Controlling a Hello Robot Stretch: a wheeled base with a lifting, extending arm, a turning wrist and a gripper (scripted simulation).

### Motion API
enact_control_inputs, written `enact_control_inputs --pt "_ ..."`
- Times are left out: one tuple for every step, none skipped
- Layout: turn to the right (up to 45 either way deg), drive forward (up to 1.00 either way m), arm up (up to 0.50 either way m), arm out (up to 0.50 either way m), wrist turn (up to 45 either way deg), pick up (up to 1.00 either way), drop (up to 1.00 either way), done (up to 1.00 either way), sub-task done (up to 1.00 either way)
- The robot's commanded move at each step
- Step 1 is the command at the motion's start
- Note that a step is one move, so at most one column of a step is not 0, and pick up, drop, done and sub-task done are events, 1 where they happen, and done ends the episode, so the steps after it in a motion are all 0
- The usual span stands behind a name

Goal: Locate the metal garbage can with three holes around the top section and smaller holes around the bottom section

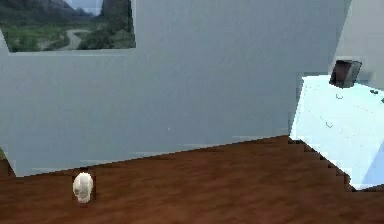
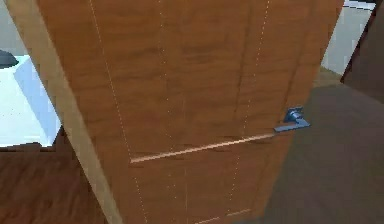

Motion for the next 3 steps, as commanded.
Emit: enact_control_inputs --pt "0.0 0.05 0.00 0.00 0.0 0.00 0.00 0.00 0.00" --pt "-12.0 0.00 0.00 0.00 0.0 0.00 0.00 0.00 0.00" --pt "0.0 0.45 0.00 0.00 0.0 0.00 0.00 0.00 0.00"
